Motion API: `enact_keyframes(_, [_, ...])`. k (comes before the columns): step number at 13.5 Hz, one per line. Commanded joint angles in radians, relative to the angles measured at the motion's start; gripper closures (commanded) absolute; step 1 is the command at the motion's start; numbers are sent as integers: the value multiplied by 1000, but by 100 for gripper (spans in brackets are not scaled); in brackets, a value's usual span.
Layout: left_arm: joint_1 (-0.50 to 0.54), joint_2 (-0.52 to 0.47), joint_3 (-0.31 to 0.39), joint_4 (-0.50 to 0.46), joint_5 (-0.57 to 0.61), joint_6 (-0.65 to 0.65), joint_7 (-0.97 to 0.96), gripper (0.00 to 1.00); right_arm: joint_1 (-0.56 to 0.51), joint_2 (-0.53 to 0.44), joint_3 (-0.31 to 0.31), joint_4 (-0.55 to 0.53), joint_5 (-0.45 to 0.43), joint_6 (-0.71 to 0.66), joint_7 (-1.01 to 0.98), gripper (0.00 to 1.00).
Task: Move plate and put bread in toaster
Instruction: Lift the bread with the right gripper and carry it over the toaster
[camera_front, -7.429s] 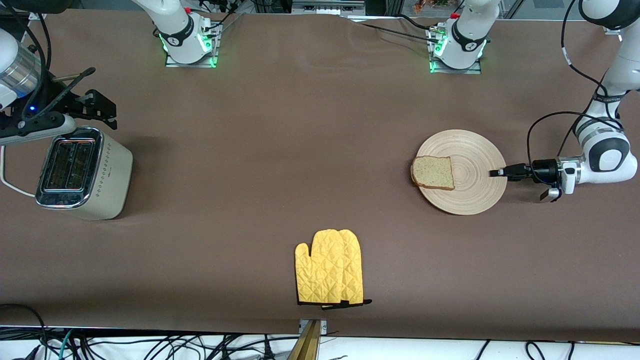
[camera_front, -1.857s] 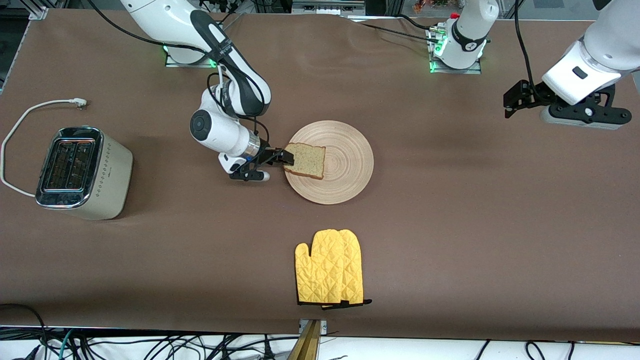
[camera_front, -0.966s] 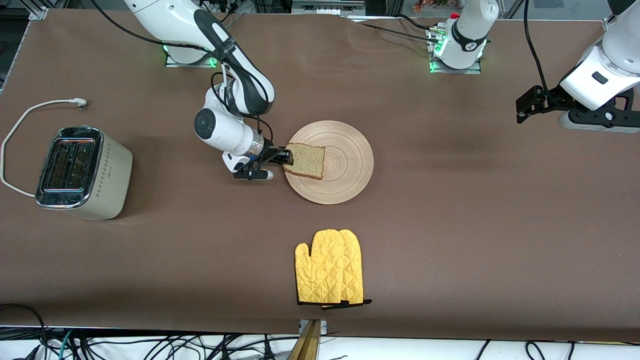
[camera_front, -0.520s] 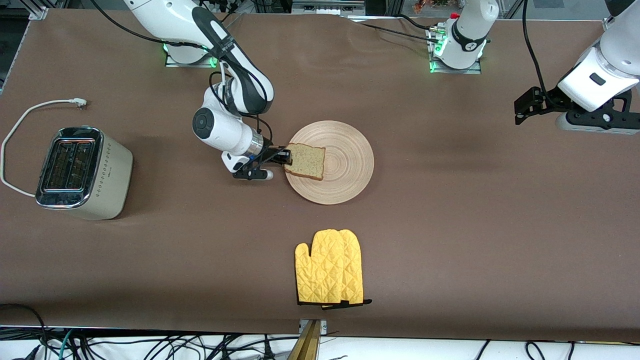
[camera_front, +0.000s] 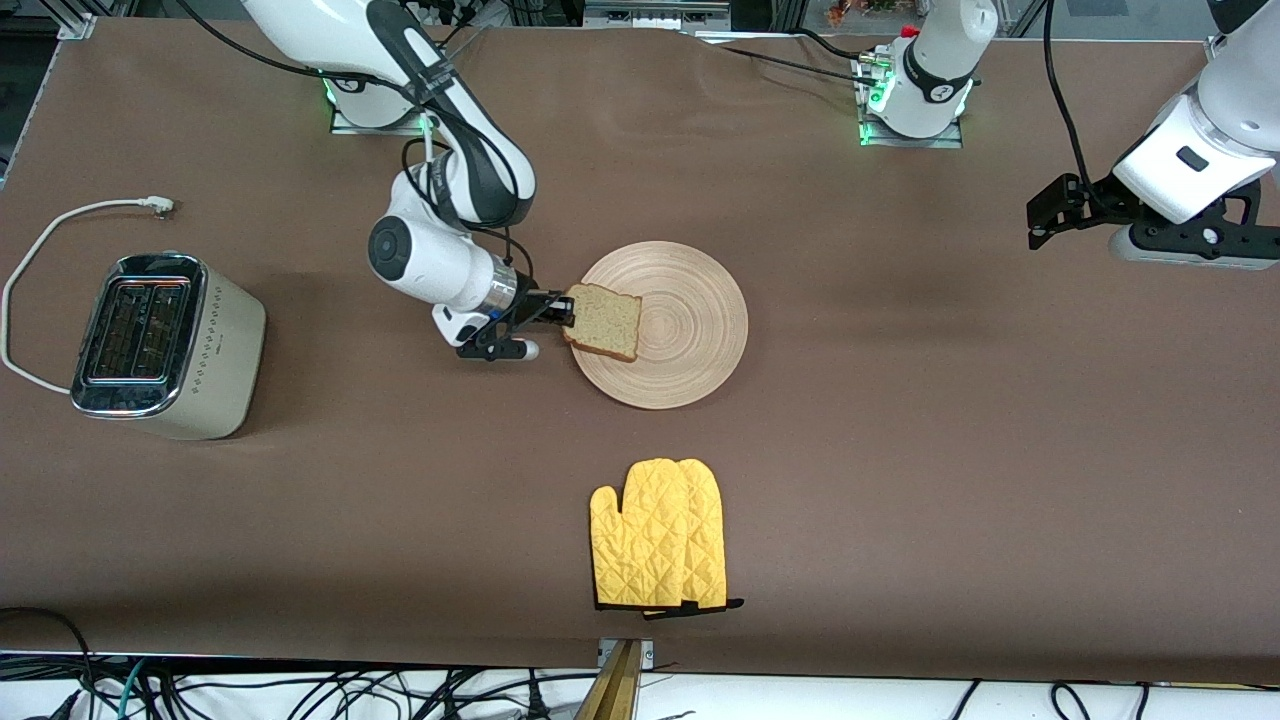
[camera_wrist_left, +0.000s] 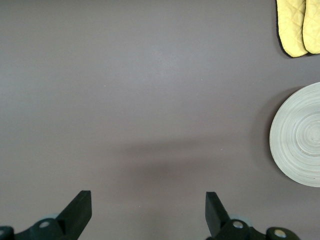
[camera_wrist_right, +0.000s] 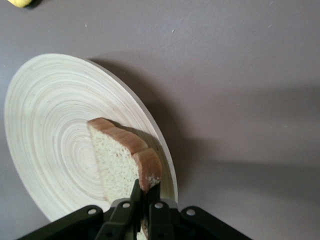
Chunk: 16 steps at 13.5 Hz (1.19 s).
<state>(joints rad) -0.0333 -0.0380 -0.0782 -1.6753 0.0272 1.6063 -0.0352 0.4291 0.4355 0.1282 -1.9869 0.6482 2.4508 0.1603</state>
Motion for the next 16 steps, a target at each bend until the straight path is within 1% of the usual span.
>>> enact_keyframes(1, [-5,13,-2,29,13,-19,-15,0,-3,-61,-67,51,-66,-169,2,100])
enact_keyframes(2, [-7,13,-2,29,13,-19,-15,0,-3,-78,-99,89,-97,-256,20,100])
enact_keyframes(3, [-5,13,-2,29,13,-19,-15,0,-3,-101,-132,150,-146,-368,48,100])
enact_keyframes(5, [-7,13,-2,29,13,-19,-15,0,-3,-106,-189,316,-281,-600,77,100])
enact_keyframes(6, [-7,13,-2,31,13,-19,-15,0,-6,-101,-214,391,-345,-698,73,100])
enact_keyframes(7, [-8,13,-2,31,13,-19,-17,0,-9,-100,-232,439,-408,-763,56,100])
enact_keyframes(8, [-8,13,-3,31,13,-19,-17,0,-9,-103,-255,460,-476,-803,10,100])
enact_keyframes(10, [-10,15,-3,37,13,-19,-17,0,-9,-106,-312,465,-541,-828,-92,100])
enact_keyframes(13, [-10,20,-2,39,13,-19,-15,0,-9,-107,-419,471,-602,-831,-290,100])
enact_keyframes(16, [-10,21,-3,42,13,-20,-17,0,-9,-107,-521,482,-617,-832,-392,100])
